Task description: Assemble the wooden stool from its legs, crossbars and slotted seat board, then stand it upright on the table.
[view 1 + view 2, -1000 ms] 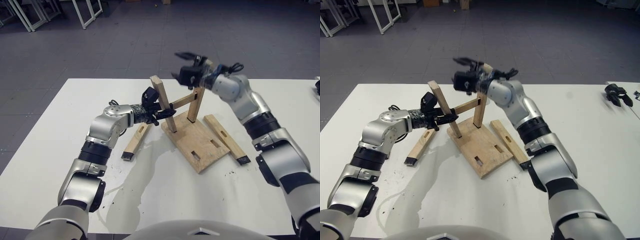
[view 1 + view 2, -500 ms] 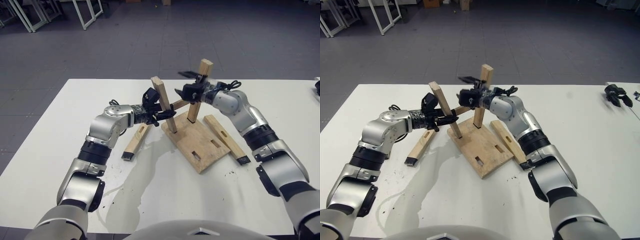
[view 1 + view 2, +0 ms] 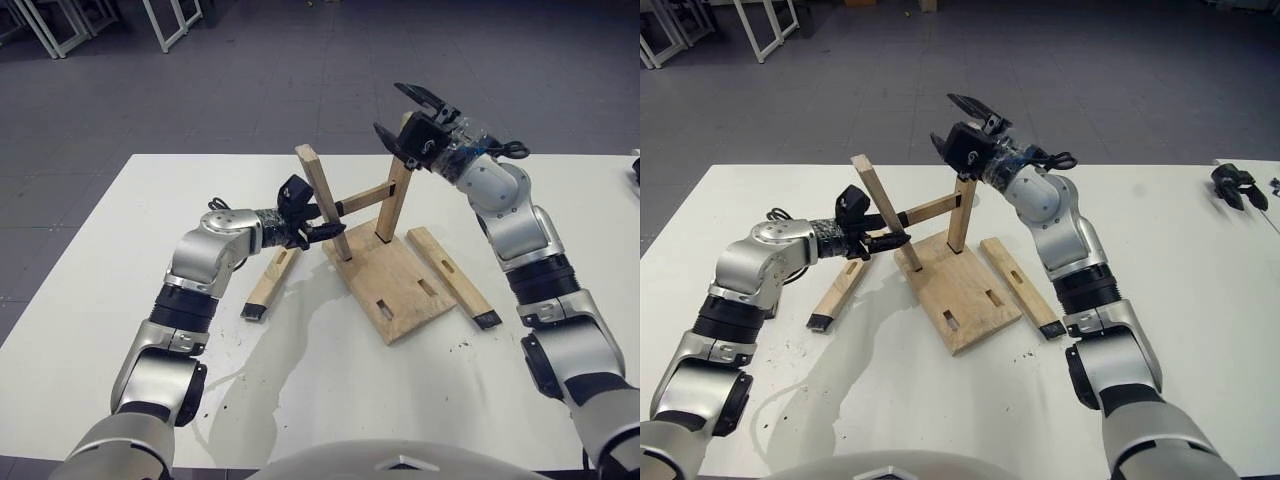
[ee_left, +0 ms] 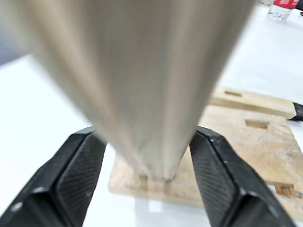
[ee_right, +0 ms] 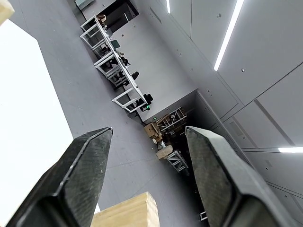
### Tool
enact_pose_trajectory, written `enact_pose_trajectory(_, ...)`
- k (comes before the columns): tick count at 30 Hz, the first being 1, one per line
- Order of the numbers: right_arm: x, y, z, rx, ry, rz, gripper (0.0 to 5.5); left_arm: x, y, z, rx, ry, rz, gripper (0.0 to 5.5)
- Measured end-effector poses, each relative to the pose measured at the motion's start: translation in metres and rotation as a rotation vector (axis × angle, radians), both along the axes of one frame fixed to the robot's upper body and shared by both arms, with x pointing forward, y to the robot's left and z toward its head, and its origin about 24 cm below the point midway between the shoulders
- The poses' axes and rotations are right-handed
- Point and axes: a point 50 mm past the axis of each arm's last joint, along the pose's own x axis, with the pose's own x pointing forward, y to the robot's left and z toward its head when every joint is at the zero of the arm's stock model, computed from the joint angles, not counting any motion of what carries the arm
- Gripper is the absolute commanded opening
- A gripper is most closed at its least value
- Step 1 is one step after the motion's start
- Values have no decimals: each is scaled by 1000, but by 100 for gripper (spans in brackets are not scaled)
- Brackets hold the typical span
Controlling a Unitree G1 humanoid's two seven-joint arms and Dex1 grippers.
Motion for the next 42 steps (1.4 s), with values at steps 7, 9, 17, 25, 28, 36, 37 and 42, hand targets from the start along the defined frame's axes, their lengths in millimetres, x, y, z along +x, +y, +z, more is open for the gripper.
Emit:
enact_pose_trajectory(7,-50,-49,-30,57,161,29,285,-59,47,1,98,36,42,320)
enact_pose_trajectory(9,-66,-62,-54,12,271,29,285,-78,55,0,84,70,95,320)
enact_pose_trajectory(17,-87,-97,-135,-235,568,-60,285,-107,121,-30,200,-114,731,320)
enact_pose_trajectory(25,-89,-104,-150,-359,590,-87,285,-142,139,-71,317,-52,877,320)
enact_pose_trajectory(28,-96,-99,-157,-400,622,-29,285,-145,141,-79,318,-20,895,320)
enact_pose_trajectory(36,-100,-81,-147,-410,590,45,285,-127,145,-101,199,91,937,282)
enact_pose_trajectory(37,-99,-79,-145,-404,583,44,285,-125,145,-102,174,106,941,262)
enact_pose_trajectory(42,-88,-66,-116,-336,497,50,285,-121,146,-101,132,174,965,191)
